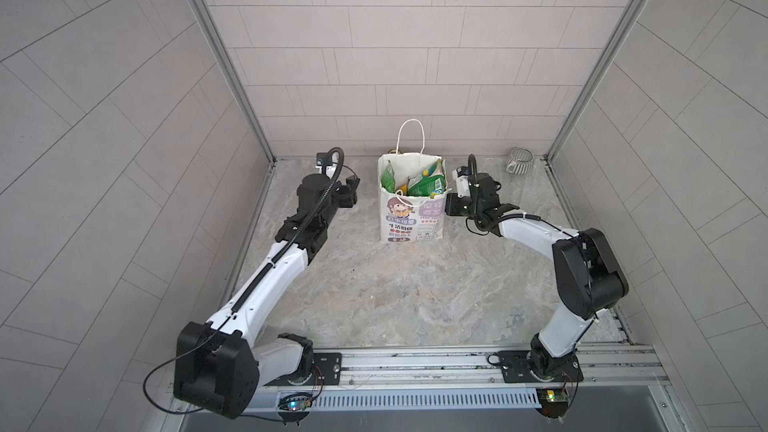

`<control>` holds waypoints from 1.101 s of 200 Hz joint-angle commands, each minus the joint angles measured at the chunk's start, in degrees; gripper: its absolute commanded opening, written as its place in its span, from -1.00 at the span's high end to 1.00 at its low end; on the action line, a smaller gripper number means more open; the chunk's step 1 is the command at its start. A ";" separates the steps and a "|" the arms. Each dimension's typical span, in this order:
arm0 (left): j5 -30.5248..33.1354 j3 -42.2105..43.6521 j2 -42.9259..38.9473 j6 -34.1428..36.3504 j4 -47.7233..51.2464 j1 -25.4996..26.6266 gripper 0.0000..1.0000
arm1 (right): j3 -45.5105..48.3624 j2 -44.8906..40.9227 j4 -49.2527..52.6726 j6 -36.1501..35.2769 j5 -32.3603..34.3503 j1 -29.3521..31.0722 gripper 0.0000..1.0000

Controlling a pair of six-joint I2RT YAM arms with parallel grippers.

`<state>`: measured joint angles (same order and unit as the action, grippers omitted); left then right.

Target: Take the snacks out of the paper bag

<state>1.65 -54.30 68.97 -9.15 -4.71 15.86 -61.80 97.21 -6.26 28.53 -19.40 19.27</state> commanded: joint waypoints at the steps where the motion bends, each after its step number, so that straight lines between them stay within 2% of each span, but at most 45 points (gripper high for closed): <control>1: -0.35 -1.00 -0.60 0.34 -0.70 -0.49 -0.40 | 1.15 -4.51 -2.07 4.99 4.10 2.18 0.52; 24: -1.79 -1.81 -0.52 0.00 0.52 -0.81 -0.41 | 3.47 -8.77 -2.83 6.45 6.48 3.41 0.50; 55: -3.86 -4.41 0.06 -0.19 1.45 -1.37 -0.47 | 1.98 -14.29 5.87 2.66 14.86 1.97 0.35; 63: -6.00 -6.35 0.73 -0.72 2.78 -1.93 -0.50 | 2.56 -16.47 6.18 1.52 17.01 1.70 0.23; 78: -12.37 -11.47 3.08 -0.31 5.83 -3.30 -0.50 | 3.49 -20.44 6.14 -0.79 18.95 1.58 -0.21; 84: -15.13 -13.97 4.45 0.62 7.72 -3.61 -0.50 | 3.61 -21.74 6.23 -1.37 18.76 1.50 -0.29; 109: -27.17 -25.37 10.98 6.71 16.25 -3.96 -0.40 | 5.65 -26.66 5.42 -1.79 16.36 1.21 -0.29; 132: -34.11 -32.84 17.27 11.18 21.51 -3.99 -0.33 | 8.41 -29.75 4.09 -3.47 12.81 1.30 -0.27; 156: -36.70 -45.29 25.75 18.46 37.06 -3.80 -0.32 | 12.31 -33.01 4.19 -6.25 10.12 1.39 -0.27; 169: -34.58 -51.02 29.93 20.83 43.29 -3.73 -0.32 | 15.36 -35.09 2.81 -6.75 8.87 1.63 -0.26; 188: -32.74 -56.60 34.58 21.95 47.07 -3.64 -0.32 | 19.21 -38.41 0.87 -7.06 6.56 2.58 -0.26; 220: -32.61 -64.19 41.48 23.34 52.28 -3.54 -0.29 | 20.97 -44.72 5.85 -9.06 5.96 4.95 -0.26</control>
<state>-30.65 -113.06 107.50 10.79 39.18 12.14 -41.04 57.63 -2.13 21.96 -11.55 22.72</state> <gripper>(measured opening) 0.656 0.628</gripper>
